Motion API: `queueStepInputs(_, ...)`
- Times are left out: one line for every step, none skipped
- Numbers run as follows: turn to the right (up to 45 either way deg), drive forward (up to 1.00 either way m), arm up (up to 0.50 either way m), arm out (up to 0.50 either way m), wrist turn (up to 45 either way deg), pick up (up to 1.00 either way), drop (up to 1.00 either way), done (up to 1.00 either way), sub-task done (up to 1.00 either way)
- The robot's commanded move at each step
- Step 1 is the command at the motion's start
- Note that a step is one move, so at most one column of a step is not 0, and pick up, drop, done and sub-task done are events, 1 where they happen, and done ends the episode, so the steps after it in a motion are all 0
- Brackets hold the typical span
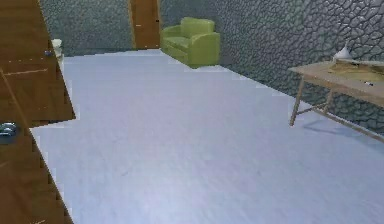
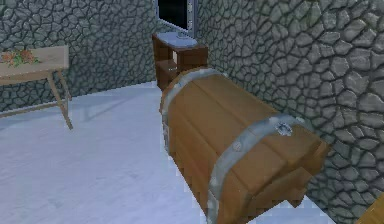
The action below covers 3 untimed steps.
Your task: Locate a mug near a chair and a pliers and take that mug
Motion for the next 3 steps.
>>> queueStepInputs(0.0, 0.75, 0.0, 0.0, 0.0, 0.0, 0.0, 0.0, 0.0)
queueStepInputs(-27.0, 0.0, 0.0, 0.0, 0.0, 0.0, 0.0, 0.0, 0.0)
queueStepInputs(0.0, 0.7, 0.0, 0.0, 0.0, 0.0, 0.0, 0.0, 0.0)
